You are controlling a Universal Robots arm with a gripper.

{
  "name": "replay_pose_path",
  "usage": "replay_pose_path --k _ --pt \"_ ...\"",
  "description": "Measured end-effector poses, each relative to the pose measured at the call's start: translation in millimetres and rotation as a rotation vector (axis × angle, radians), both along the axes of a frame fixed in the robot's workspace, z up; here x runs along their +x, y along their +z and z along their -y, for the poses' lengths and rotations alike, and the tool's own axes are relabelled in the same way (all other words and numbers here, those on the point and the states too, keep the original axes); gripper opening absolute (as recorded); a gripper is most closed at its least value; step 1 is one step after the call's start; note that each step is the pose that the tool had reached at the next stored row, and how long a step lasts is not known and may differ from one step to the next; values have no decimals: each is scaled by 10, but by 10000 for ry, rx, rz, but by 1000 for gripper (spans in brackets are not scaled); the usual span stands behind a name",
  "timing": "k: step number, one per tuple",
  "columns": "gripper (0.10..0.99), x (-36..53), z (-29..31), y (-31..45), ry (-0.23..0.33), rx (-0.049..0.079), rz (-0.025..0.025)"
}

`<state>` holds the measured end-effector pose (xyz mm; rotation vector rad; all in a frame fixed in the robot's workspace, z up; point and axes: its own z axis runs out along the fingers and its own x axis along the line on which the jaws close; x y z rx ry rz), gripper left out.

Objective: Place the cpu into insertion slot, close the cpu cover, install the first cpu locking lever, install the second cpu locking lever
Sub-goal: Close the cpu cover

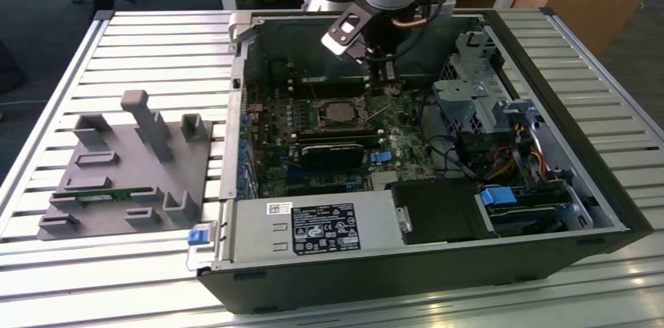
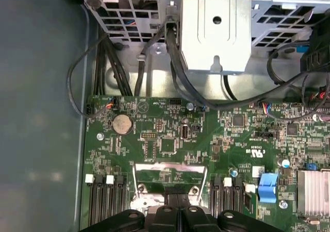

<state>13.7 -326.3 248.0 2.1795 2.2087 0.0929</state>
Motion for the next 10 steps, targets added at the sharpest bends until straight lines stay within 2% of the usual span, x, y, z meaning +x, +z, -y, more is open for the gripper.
replay_pose_path --k 10 --pt "106 100 0 0 0 0 0"
